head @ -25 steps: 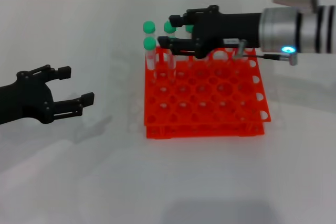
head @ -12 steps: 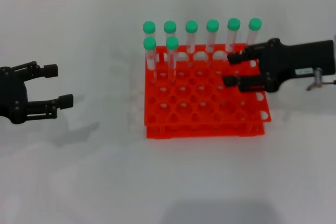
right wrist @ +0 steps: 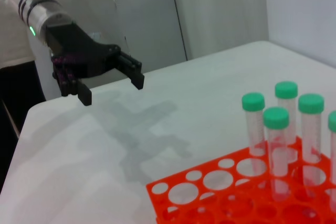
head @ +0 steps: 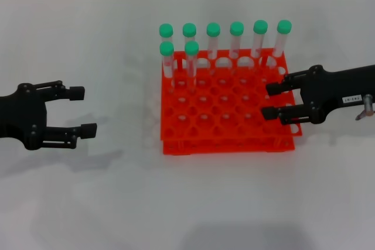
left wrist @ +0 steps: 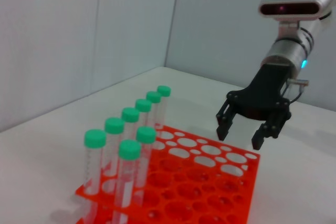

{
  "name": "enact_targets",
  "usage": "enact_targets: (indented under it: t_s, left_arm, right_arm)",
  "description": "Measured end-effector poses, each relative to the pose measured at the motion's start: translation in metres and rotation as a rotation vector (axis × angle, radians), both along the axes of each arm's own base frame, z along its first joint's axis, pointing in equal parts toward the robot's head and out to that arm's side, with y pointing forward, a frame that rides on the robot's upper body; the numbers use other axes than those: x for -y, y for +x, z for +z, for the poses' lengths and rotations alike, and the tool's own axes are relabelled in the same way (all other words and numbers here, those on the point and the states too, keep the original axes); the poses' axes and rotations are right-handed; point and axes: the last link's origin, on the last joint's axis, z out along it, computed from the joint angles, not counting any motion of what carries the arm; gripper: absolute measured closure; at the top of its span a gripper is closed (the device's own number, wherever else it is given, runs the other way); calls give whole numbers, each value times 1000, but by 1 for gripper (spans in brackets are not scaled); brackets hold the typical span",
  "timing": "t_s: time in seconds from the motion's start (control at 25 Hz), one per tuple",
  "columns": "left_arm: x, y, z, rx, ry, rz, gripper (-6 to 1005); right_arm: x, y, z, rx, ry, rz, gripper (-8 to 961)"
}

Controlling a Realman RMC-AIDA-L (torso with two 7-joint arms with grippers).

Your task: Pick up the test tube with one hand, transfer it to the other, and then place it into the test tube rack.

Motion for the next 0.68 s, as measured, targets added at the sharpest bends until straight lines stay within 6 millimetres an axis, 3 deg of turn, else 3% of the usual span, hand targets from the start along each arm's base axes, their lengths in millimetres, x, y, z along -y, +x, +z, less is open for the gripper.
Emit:
enact_targets:
  t_s: [0.68]
  left_arm:
    - [-7,5,-5,-14,-6,-8,124]
  right_arm:
    - [0,1,-4,8,0,-3,383]
